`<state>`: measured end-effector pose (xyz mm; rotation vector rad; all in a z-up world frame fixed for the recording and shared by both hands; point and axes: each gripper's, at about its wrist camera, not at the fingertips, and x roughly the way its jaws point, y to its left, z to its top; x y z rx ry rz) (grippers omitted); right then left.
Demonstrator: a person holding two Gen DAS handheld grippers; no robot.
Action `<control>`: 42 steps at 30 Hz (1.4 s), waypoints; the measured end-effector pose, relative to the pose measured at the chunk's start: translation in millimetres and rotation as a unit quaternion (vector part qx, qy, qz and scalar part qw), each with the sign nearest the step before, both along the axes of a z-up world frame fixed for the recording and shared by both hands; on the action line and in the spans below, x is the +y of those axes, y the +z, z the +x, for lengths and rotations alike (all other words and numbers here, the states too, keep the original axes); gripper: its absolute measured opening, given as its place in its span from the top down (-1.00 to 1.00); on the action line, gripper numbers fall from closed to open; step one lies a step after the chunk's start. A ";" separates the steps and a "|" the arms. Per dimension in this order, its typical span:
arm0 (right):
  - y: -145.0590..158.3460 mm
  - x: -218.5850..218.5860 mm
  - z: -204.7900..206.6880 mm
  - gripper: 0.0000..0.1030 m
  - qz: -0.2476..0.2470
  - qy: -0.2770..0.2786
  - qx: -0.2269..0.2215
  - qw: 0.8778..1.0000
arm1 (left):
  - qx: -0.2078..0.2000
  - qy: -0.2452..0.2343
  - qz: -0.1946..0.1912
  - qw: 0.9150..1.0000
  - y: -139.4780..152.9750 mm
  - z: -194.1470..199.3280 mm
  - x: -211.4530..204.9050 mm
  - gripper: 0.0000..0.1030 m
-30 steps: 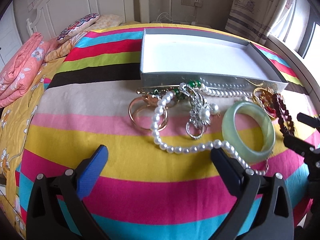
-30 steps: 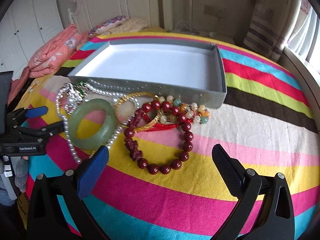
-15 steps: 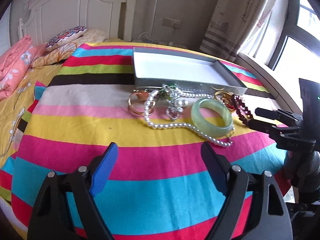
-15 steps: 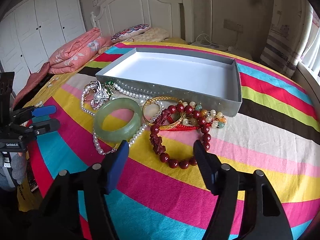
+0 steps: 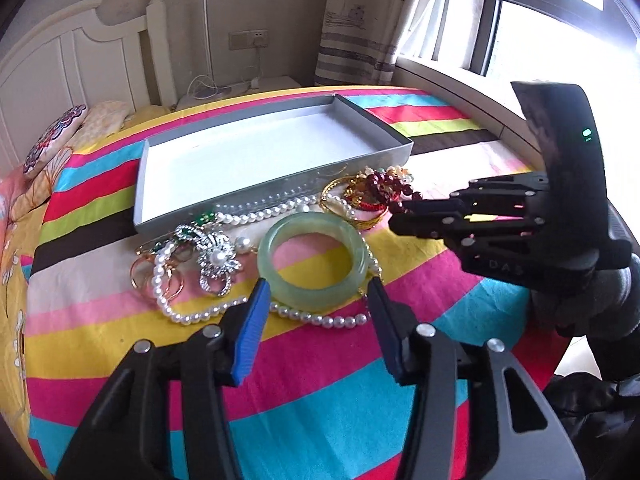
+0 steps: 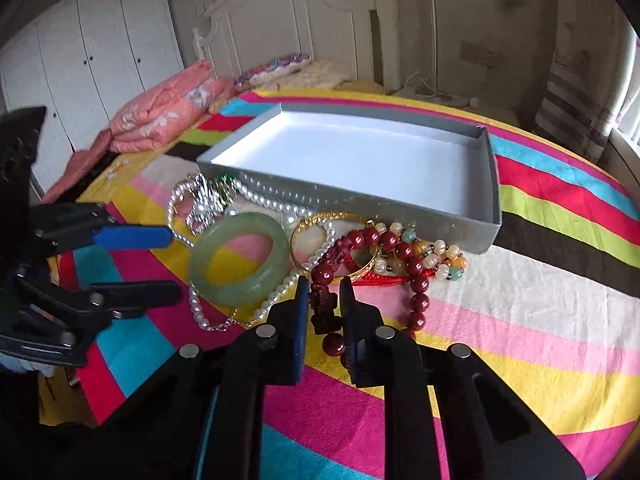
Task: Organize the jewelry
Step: 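Grasp the green jade bangle with the left tool while the right tool grasps the dark red bead bracelet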
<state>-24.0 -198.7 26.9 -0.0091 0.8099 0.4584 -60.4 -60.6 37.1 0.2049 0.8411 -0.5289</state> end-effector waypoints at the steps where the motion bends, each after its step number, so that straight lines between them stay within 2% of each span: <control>1: 1.6 -7.8 -2.9 0.66 0.022 -0.003 -0.005 1.000 | 0.003 -0.005 0.007 1.000 -2.1 3.1 -4.5 0.04; 4: 7.0 -27.0 -9.7 0.66 0.067 -0.019 -0.017 0.997 | 0.007 -0.020 0.030 0.999 -9.5 10.0 -20.8 0.07; 8: 11.8 -40.9 -11.5 0.68 0.104 -0.034 -0.032 0.994 | 0.012 -0.029 0.054 0.998 -18.2 18.4 -35.4 0.42; 12: 16.1 -46.6 -15.5 0.68 0.124 -0.033 -0.038 0.991 | 0.013 -0.040 0.077 0.996 -22.5 20.0 -44.2 0.47; 14: 16.8 -44.1 -18.1 0.68 0.118 -0.030 -0.044 0.992 | 0.016 -0.046 0.097 0.994 -28.1 24.1 -50.7 0.46; 16: 15.2 -38.4 -18.1 0.67 0.109 -0.016 -0.038 0.993 | 0.023 -0.050 0.094 0.994 -28.8 30.6 -53.5 0.48; 19: 11.6 -24.2 -17.3 0.65 0.080 0.010 -0.017 0.997 | 0.044 -0.050 0.068 0.995 -27.0 37.8 -52.2 0.74; 20: 9.6 -17.9 -17.9 0.65 0.059 0.018 -0.008 0.998 | 0.042 -0.042 0.070 0.996 -26.8 37.3 -51.9 0.74; 22: 5.3 -10.2 -20.9 0.47 0.026 0.023 0.002 0.999 | 0.025 -0.025 0.077 0.996 -24.2 32.1 -51.4 0.74; 23: 4.8 -8.5 -23.4 0.09 0.015 0.022 0.002 1.000 | 0.012 -0.012 0.074 0.997 -19.7 28.9 -47.0 0.74; 24: 5.3 -7.5 -26.0 -0.40 0.006 0.021 -0.001 1.000 | 0.002 0.000 0.064 0.998 -13.6 26.3 -40.6 0.74; 25: 5.6 -6.4 -28.2 -0.53 -0.001 0.024 -0.005 1.000 | -0.002 0.010 0.050 0.999 -6.8 24.3 -33.2 0.74; 26: 5.9 -2.7 -30.2 -0.54 -0.012 0.032 -0.008 0.999 | -0.004 0.016 0.035 0.999 0.2 22.7 -25.2 0.74; 29: -0.4 13.9 -24.1 -0.25 -0.074 0.042 0.011 0.996 | -0.021 0.036 0.019 0.999 19.7 19.3 -7.4 0.74; 31: -8.5 20.8 -12.7 0.00 -0.091 0.043 0.038 0.994 | -0.028 0.047 0.001 0.999 32.5 18.6 3.3 0.74; 32: -13.6 22.8 -6.8 0.20 -0.097 0.042 0.050 0.993 | -0.028 0.049 -0.015 0.998 38.2 19.1 7.2 0.74; 33: -14.3 23.8 -4.7 0.44 -0.100 0.040 0.043 0.993 | -0.028 0.052 -0.036 0.998 45.1 18.9 12.6 0.74; 35: -13.9 23.9 -5.0 0.70 -0.094 0.044 0.044 0.994 | -0.030 0.056 -0.071 0.995 54.9 19.0 20.4 0.74; 38: -6.7 9.3 -12.3 0.71 -0.033 0.039 0.031 0.998 | -0.030 0.059 -0.100 0.993 62.1 20.2 25.7 0.74; 42: 8.9 -30.8 -13.6 0.71 0.099 0.018 0.030 0.994 | -0.034 0.068 -0.095 0.993 60.7 25.7 29.0 0.74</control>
